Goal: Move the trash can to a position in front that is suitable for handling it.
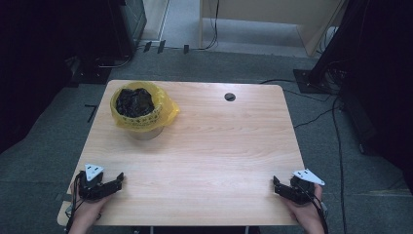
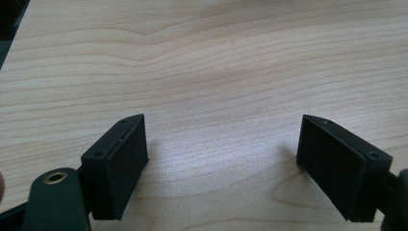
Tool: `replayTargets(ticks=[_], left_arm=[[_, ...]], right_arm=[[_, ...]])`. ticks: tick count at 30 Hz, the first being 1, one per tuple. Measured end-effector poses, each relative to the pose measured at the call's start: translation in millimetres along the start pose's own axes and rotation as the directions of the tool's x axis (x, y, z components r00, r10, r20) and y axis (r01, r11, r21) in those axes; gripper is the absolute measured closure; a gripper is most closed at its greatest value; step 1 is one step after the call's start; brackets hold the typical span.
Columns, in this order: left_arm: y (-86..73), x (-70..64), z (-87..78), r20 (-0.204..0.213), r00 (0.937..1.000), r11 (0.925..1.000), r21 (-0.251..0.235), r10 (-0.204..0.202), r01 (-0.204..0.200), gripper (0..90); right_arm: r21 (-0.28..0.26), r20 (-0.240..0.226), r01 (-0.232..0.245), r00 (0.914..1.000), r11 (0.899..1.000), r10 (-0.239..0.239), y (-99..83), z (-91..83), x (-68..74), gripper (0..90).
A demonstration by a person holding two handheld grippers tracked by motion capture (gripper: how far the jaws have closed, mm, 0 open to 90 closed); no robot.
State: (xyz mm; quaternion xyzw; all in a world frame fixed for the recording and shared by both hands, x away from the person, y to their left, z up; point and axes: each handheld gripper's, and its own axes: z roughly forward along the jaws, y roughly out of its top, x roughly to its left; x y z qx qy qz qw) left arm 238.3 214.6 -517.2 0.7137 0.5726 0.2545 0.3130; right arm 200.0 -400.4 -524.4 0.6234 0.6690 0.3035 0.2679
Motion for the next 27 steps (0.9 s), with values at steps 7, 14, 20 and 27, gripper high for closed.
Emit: replayTargets(ticks=[7,14,20,27], left_arm=[[6.2,4.6,3.5,0.028,0.9991,0.9994,0.005,-0.033,0.033,17.8],[31.3,22.5,3.1,0.018,0.9789,0.9763,-0.072,-0.203,0.204,25.8],[76.9,38.0,20.3,0.013,0.9683,0.96,-0.128,-0.249,0.249,32.8],[113.8,51.5,51.1,-0.047,0.9622,0.9586,-0.112,-0.268,0.262,38.9]], right_arm=[[-0.011,0.004,0.007,1.0,1.0,-0.007,-1.2,-2.2,2.2,24.6],[-0.04,-0.024,-0.024,0.9995,0.999,0.023,8.0,-7.6,6.5,36.9],[-0.111,-0.114,-0.075,0.9915,0.991,0.063,38.8,-12.3,30.4,38.0],[-0.166,-0.132,-0.021,0.9913,0.986,-0.001,77.1,3.5,78.4,38.6]])
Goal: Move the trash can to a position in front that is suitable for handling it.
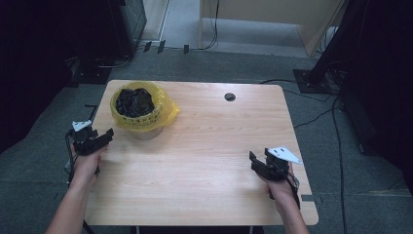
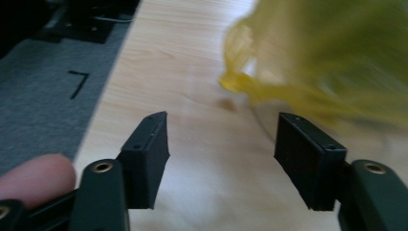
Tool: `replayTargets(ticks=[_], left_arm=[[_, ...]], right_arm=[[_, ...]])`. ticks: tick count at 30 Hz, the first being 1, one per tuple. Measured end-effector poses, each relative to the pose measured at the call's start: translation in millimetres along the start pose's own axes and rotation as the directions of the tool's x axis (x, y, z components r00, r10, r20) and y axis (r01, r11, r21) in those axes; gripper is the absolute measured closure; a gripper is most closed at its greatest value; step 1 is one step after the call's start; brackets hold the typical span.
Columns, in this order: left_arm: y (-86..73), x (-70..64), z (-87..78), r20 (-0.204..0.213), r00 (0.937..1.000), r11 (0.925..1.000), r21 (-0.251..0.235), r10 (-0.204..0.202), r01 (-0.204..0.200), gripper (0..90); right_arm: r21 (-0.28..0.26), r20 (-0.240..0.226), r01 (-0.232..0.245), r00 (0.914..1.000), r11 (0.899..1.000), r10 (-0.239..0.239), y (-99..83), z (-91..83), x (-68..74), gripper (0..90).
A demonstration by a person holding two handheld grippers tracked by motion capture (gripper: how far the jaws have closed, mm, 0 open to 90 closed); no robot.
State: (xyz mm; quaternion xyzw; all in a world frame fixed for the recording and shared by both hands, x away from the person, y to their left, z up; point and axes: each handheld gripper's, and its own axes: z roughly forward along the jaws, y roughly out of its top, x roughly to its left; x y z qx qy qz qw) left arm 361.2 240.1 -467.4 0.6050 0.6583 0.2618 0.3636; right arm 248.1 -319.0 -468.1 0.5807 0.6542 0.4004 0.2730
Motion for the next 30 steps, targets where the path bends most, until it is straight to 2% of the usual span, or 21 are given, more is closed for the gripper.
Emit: replayTargets(ticks=[1,3,5,6,8,10,13,14,17,19,20,22,25,26,28,30], left_arm=[[4.4,2.5,4.3,0.017,0.9998,0.9999,0.001,-0.013,0.013,42.5],[15.2,7.0,12.1,0.042,0.9987,0.9996,-0.001,-0.029,0.029,49.1],[23.1,6.7,16.1,0.034,0.9991,0.9994,-0.024,-0.026,0.027,54.6],[27.2,5.1,17.9,0.031,0.9995,0.9991,-0.041,-0.012,0.013,58.4],[33.3,1.3,21.6,0.035,0.9992,0.9977,-0.064,-0.018,0.021,64.0],[37.1,-3.7,26.1,0.042,0.999,0.9967,-0.078,-0.017,0.02,69.2],[40.2,-8.3,30.0,0.041,0.9991,0.9957,-0.092,-0.007,0.011,75.6],[45.9,-11.4,33.1,0.007,0.9999,0.9952,-0.098,-0.01,0.01,77.5],[57.0,-16.1,34.0,0.03,0.9995,0.994,-0.108,-0.007,0.011,80.0],[59.5,-18.8,34.4,0.038,0.9993,0.9945,-0.105,-0.001,0.005,80.8],[61.9,-25.8,36.2,0.033,0.9989,0.9951,-0.095,0.033,-0.03,81.2],[62.3,-30.0,37.6,0.034,0.9984,0.9951,-0.09,0.045,-0.042,84.3],[62.5,-31.1,39.0,0.052,0.9973,0.9956,-0.08,0.053,-0.049,85.3],[62.5,-31.1,39.0,0.052,0.9973,0.9956,-0.08,0.053,-0.049,85.4],[63.5,-32.9,38.8,0.088,0.9936,0.9952,-0.073,0.071,-0.064,85.8],[63.6,-36.5,38.2,0.102,0.9901,0.9932,-0.074,0.097,-0.089,84.8]], right_arm=[[-0.014,0.001,0.006,1.0,1.0,-0.006,5.3,3.0,7.4,38.6],[-0.038,-0.029,0.003,0.9996,0.999,-0.004,16.2,8.8,20.8,39.2],[-0.05,-0.059,-0.001,0.9982,0.999,-0.002,27.4,16.0,34.5,39.6],[-0.054,-0.066,0.008,0.9978,0.999,-0.011,33.0,20.3,41.5,39.8],[-0.068,-0.081,0.026,0.9962,0.997,-0.032,43.9,29.6,55.8,40.0],[-0.106,-0.105,0.035,0.9934,0.994,-0.047,54.3,39.3,70.9,40.2],[-0.152,-0.132,0.007,0.9908,0.988,-0.027,69.3,58.4,93.4,41.1],[-0.153,-0.133,-0.012,0.9911,0.988,-0.009,74.3,66.6,100.7,41.6],[-0.133,-0.114,-0.008,0.9935,0.991,-0.008,88.3,95.2,124.0,42.9],[-0.104,-0.133,0.003,0.991,0.995,-0.017,97.8,112.5,138.7,42.8],[-0.098,-0.147,0.003,0.9889,0.995,-0.018,102.0,119.8,145.5,42.7],[-0.095,-0.174,0.013,0.9843,0.995,-0.029,109.4,132.9,157.9,42.5],[-0.111,-0.159,0.034,0.9859,0.993,-0.052,116.2,149.3,172.0,39.6],[-0.11,-0.155,0.032,0.9867,0.993,-0.049,118.0,154.8,174.0,39.6],[-0.104,-0.149,0.017,0.9882,0.994,-0.032,121.5,165.4,175.9,40.3],[-0.103,-0.137,-0.011,0.9906,0.995,-0.003,125.1,176.2,176.3,44.9]])
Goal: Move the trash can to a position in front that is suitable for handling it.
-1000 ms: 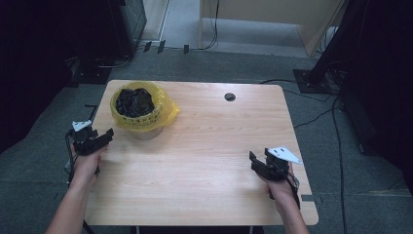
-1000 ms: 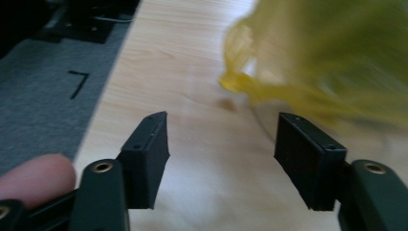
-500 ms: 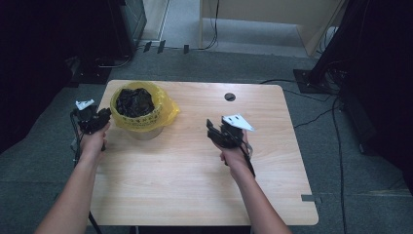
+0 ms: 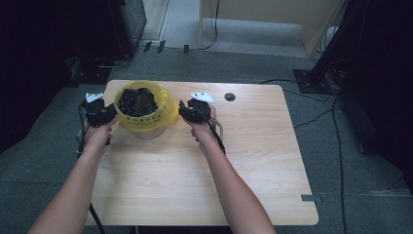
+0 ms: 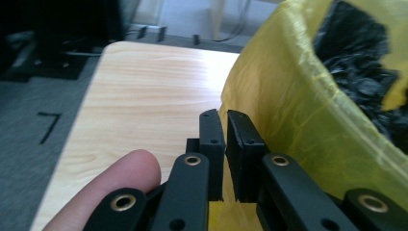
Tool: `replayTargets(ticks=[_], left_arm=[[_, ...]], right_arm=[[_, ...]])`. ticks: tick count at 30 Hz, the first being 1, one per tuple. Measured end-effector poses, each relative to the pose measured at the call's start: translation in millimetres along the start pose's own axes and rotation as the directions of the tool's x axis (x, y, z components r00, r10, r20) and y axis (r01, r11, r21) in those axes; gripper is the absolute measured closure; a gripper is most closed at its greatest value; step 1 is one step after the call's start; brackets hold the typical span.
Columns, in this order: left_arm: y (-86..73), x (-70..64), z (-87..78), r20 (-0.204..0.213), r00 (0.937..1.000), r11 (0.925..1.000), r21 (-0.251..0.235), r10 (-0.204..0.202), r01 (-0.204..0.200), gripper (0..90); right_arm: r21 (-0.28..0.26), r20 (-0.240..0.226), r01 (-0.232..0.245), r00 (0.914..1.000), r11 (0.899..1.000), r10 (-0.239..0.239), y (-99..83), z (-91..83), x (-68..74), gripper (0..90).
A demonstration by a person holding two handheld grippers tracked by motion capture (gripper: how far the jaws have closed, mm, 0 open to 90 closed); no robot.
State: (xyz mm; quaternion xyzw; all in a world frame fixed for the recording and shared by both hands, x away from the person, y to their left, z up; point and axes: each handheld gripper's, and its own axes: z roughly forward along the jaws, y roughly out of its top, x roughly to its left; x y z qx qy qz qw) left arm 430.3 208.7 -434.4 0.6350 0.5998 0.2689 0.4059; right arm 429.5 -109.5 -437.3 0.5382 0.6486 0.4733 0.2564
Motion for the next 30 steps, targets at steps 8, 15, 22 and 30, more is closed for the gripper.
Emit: replayTargets(ticks=[8,15,22,30], left_arm=[[3.9,-12.4,4.0,0.012,0.9995,0.999,0.033,0.03,-0.03,82.8],[4.8,-18.0,6.4,0.007,0.9995,0.9992,0.028,0.029,-0.029,85.2],[-1.6,-19.1,4.7,0.044,0.9989,0.9998,0.005,0.017,-0.018,90.0],[-9.4,-33.9,0.6,0.079,0.9962,0.9992,0.014,0.037,-0.038,90.0]], right_arm=[[-0.018,0.068,-0.048,0.9965,0.999,0.049,13.1,39.7,20.6,53.3],[0.011,0.02,-0.142,0.9897,0.99,0.142,19.6,55.2,19.4,66.6],[0.105,-0.114,-0.138,0.9821,0.985,0.15,10.9,60.2,16.7,79.8],[0.096,-0.138,-0.069,0.987,0.993,0.082,6.3,36.1,10.1,86.8]])
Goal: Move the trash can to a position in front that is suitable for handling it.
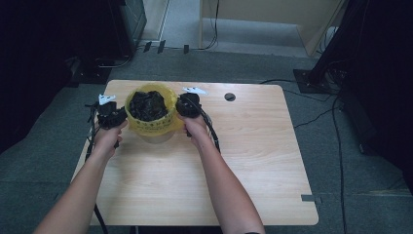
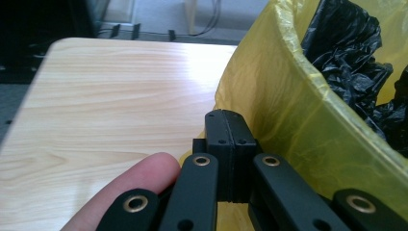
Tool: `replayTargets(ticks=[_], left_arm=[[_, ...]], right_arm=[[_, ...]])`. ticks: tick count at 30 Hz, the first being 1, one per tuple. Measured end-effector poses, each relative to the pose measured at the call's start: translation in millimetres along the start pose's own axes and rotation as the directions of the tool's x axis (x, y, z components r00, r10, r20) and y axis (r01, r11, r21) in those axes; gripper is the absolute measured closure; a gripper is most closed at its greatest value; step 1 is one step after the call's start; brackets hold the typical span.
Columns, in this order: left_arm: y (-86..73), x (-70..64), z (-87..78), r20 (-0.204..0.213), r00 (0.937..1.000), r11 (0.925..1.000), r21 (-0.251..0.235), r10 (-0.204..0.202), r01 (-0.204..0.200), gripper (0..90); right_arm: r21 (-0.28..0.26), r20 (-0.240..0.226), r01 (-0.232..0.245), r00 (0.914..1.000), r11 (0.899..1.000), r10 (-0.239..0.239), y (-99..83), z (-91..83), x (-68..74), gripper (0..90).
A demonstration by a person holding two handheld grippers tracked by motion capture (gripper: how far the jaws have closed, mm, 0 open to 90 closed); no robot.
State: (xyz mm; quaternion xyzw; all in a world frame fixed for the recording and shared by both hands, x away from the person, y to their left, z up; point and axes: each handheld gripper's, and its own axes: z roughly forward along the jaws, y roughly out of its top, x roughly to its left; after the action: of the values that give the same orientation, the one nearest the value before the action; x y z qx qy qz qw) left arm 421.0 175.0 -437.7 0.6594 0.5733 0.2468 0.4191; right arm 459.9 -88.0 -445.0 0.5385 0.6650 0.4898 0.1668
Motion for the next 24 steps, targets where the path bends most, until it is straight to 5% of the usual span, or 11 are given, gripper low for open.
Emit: replayTargets(ticks=[5,11,16,24], left_arm=[[-9.0,-21.1,-5.1,0.02,0.9994,0.9996,-0.01,0.028,-0.028,90.0],[-23.0,-43.5,-14.9,0.063,0.9977,0.9995,-0.014,-0.027,0.028,90.0],[-35.3,-68.7,-27.6,0.091,0.9958,0.9999,-0.001,-0.01,0.01,90.0],[-54.6,-104.4,-48.3,0.142,0.9891,0.9992,0.003,-0.04,0.04,90.0]], right_arm=[[0.006,-0.025,-0.021,0.9994,1.0,0.022,-6.3,-20.3,-14.5,89.7],[0.007,-0.057,-0.03,0.9979,1.0,0.031,-16.3,-49.4,-27.6,90.0],[-0.032,-0.05,-0.024,0.9985,0.999,0.023,-34.7,-84.5,-38.2,90.0],[-0.039,-0.056,-0.042,0.9977,0.998,0.04,-55.9,-130.5,-53.5,89.9]])
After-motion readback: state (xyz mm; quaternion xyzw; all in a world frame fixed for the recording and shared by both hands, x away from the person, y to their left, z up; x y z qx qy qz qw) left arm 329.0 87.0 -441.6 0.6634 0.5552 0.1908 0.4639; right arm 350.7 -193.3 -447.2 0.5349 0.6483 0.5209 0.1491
